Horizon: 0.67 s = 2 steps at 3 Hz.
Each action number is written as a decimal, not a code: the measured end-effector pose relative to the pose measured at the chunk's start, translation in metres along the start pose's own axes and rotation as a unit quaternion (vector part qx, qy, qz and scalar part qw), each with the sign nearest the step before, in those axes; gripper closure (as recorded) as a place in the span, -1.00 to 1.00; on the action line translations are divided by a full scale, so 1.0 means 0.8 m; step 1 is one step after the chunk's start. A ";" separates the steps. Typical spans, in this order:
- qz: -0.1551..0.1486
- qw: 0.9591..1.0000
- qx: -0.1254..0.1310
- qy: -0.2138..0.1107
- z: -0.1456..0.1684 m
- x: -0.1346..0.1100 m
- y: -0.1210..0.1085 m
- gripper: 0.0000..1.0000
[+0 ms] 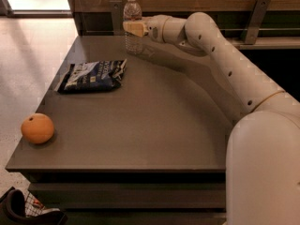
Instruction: Move water bottle near orange
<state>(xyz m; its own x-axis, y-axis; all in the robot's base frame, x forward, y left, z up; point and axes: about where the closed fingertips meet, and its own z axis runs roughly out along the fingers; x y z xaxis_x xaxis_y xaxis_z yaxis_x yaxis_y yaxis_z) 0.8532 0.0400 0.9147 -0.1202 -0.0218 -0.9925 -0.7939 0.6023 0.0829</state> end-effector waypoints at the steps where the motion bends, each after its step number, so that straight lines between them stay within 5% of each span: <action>1: 0.000 1.000 -0.002 0.000 0.003 0.001 0.003 0.89; 2: 0.001 1.000 -0.004 0.001 0.005 0.001 0.004 1.00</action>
Offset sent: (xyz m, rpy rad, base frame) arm -0.0002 0.0029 -0.0007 0.0004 0.0011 0.0037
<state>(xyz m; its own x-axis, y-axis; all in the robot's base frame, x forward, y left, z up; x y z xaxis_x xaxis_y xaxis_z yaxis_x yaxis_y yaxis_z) 0.8528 0.0455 0.9134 -0.1220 -0.0220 -0.9923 -0.7980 0.5967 0.0849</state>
